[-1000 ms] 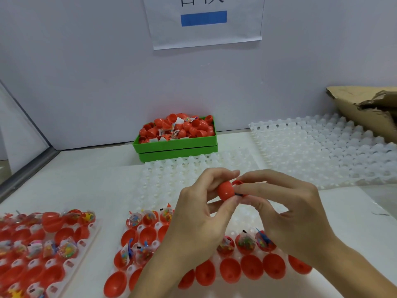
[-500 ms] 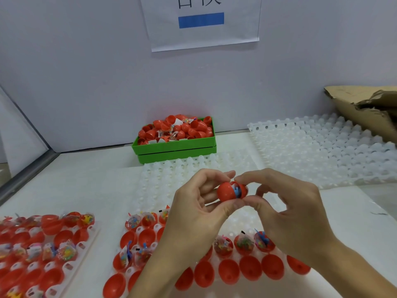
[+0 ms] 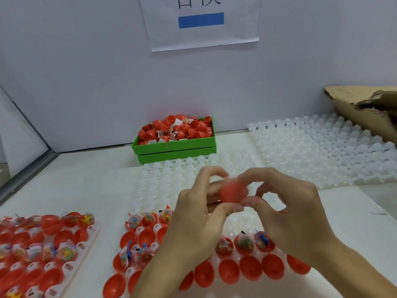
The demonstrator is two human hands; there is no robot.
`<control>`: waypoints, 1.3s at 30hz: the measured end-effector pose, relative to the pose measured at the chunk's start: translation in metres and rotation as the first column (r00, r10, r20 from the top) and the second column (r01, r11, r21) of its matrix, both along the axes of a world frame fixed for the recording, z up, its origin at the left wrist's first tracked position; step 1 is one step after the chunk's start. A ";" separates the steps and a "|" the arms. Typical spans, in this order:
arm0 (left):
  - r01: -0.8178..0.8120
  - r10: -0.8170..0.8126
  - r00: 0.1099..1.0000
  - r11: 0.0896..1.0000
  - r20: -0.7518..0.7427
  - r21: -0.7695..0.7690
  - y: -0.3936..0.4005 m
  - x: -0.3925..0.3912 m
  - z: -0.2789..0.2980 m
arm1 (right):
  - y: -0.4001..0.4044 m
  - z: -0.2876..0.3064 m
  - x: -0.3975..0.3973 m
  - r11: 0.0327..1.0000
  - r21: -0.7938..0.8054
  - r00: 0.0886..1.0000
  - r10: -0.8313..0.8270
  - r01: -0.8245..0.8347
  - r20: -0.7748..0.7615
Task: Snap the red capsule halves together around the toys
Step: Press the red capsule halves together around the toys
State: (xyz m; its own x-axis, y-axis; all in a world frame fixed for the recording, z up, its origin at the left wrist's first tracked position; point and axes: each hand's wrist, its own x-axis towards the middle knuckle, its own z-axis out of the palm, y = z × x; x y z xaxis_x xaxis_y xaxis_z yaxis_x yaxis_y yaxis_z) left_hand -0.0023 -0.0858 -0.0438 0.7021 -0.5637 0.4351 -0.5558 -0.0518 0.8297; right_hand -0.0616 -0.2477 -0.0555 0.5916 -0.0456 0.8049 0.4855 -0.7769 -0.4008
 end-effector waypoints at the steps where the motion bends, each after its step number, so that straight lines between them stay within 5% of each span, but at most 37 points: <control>1: -0.001 0.001 1.000 1.000 -0.016 -0.002 -0.001 0.000 -0.001 | 0.000 0.000 0.000 1.000 0.008 1.000 -0.003 0.003 -0.013; 11: -0.039 0.014 0.990 0.984 -0.138 -0.176 -0.003 0.001 0.002 | 0.001 0.006 -0.002 0.910 0.375 0.957 0.246 -0.174 -0.152; 18: -0.013 -0.010 0.985 0.991 -0.174 -0.130 0.000 -0.001 0.004 | 0.004 0.008 -0.002 0.823 0.560 0.949 0.244 -0.093 -0.200; 24: -0.056 0.039 0.986 0.993 -0.163 -0.104 -0.001 0.002 0.001 | 0.008 0.014 -0.004 0.762 0.641 0.919 0.312 -0.092 -0.239; 39: -0.081 0.069 0.988 0.993 -0.136 -0.085 -0.001 0.001 0.001 | 0.005 0.010 -0.002 0.783 0.620 0.936 0.255 -0.053 -0.241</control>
